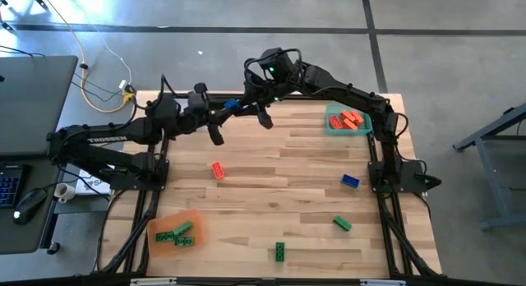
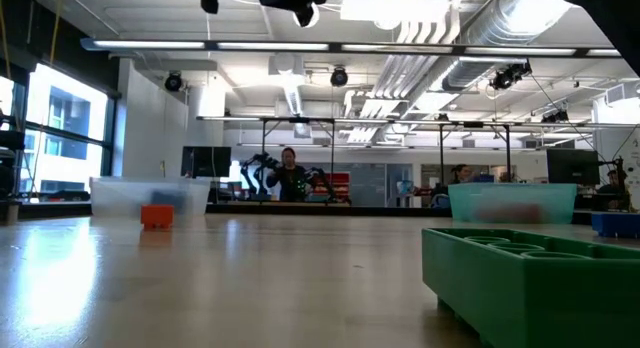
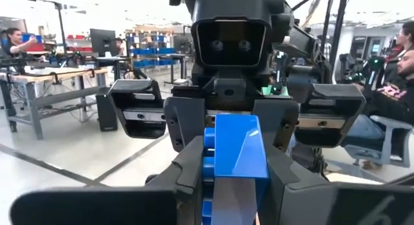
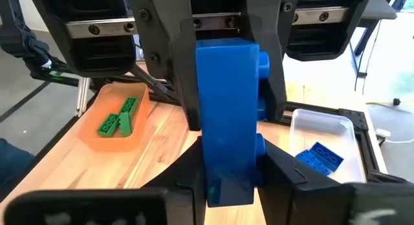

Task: Sort & place blocks by color
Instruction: Put the left blue game piece into the transparent bin, then put the right green game piece into the orange bin

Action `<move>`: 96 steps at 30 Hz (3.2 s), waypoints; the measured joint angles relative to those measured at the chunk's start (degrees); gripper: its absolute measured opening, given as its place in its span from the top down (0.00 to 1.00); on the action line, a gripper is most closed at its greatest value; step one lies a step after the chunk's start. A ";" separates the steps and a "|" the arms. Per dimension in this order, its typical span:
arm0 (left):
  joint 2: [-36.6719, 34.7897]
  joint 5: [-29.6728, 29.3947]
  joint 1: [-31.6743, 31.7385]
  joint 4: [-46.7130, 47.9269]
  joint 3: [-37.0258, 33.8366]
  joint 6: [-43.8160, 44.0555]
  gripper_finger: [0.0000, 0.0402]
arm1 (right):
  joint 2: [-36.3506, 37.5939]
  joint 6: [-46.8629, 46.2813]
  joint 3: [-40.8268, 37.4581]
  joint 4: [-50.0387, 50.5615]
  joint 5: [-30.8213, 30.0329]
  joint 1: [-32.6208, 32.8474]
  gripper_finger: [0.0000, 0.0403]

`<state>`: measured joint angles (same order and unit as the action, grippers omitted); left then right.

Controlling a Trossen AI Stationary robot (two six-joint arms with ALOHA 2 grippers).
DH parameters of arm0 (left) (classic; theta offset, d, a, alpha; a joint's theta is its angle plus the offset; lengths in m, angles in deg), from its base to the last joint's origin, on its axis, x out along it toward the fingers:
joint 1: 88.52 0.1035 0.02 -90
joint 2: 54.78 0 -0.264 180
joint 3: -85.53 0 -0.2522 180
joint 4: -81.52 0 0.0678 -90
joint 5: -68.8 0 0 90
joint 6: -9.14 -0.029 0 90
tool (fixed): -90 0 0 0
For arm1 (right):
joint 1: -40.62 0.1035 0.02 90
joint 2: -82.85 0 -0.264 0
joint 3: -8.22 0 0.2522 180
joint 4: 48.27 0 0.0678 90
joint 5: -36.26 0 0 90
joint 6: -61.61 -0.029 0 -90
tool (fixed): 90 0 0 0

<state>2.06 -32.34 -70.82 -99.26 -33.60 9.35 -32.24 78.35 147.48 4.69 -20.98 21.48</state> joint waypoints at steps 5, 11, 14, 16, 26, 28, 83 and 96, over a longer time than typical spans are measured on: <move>0.04 -0.03 0.38 1.59 0.00 -1.09 0.84 | 0.00 0.04 0.00 1.22 -3.52 0.09 0.72; 0.07 -0.44 2.48 8.37 0.02 -1.36 0.84 | -0.07 0.24 0.00 4.51 -12.22 0.11 0.56; 0.07 -1.26 4.04 12.75 0.02 -0.94 0.84 | -0.07 0.23 0.00 6.35 -15.87 0.07 0.46; 0.07 -2.68 5.31 16.03 0.02 -1.30 0.84 | -0.07 0.21 0.00 8.31 -17.87 -0.04 0.40; 1.16 -11.61 17.09 43.06 0.01 3.64 0.84 | -0.07 -7.74 0.00 23.08 -20.96 -0.10 0.33; 1.84 -11.27 19.73 46.53 0.00 5.50 0.84 | -0.07 -8.85 0.00 25.61 -20.94 -0.08 0.33; 16.06 -3.85 36.65 55.97 0.00 1.09 0.42 | 0.22 -54.29 -0.73 50.75 -39.12 20.53 0.33; 3.81 10.90 35.69 55.91 0.00 2.14 0.41 | 0.17 -64.75 -15.70 50.84 -35.27 32.33 0.33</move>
<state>5.88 -21.43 -35.13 -43.36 -33.60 11.49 -32.06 13.60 131.78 55.53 -56.25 53.81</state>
